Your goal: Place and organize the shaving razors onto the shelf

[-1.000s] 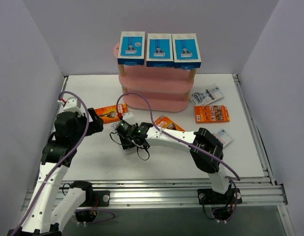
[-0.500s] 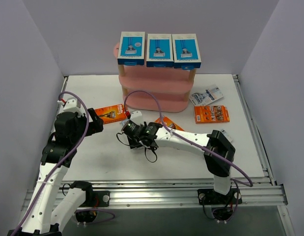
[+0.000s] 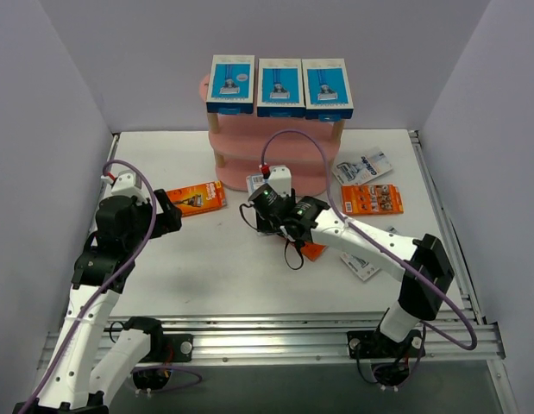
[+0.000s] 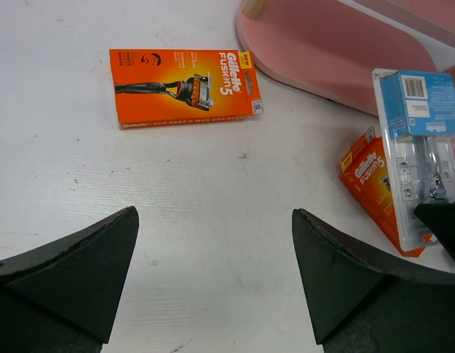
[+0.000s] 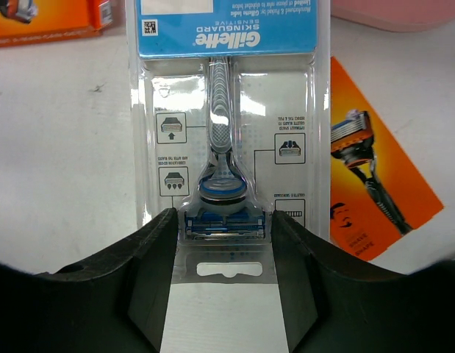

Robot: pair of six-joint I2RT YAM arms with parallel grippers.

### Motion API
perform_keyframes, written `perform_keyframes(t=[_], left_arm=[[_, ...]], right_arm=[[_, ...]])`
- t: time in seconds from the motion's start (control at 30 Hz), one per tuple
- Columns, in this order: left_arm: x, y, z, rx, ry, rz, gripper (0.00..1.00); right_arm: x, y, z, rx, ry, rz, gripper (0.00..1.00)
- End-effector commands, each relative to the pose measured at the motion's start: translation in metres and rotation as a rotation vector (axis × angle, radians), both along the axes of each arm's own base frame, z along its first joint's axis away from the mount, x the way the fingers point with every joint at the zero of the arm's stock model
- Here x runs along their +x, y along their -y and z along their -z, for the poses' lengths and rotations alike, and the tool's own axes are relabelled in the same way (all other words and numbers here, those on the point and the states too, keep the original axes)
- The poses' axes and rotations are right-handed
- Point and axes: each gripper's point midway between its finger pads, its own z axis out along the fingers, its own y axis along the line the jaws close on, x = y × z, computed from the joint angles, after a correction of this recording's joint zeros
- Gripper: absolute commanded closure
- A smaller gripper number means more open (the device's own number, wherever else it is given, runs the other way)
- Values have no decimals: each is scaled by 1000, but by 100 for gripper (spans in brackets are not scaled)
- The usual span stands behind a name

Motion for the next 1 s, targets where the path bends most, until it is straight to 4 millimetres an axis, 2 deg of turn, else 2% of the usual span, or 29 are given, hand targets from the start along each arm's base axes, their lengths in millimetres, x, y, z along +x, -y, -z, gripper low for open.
perform_keyframes(t=[0.0, 0.2, 0.37, 0.6, 0.8, 0.97], left_arm=[[0, 4, -15, -16, 39, 18, 6], [0, 5, -15, -17, 39, 19, 6], [0, 5, -15, -18, 39, 21, 6], [1, 6, -14, -20, 37, 25, 6], [1, 6, -14, -20, 37, 25, 6], [0, 6, -14, -20, 37, 26, 6]], right_arm=[[13, 30, -22, -22, 73, 69, 100], [26, 53, -36, -36, 136, 134, 100], [30, 64, -46, -8, 176, 161, 100], [31, 76, -53, -2, 196, 176, 100], [36, 82, -66, 30, 225, 189, 100], [32, 80, -60, 41, 195, 158, 100]])
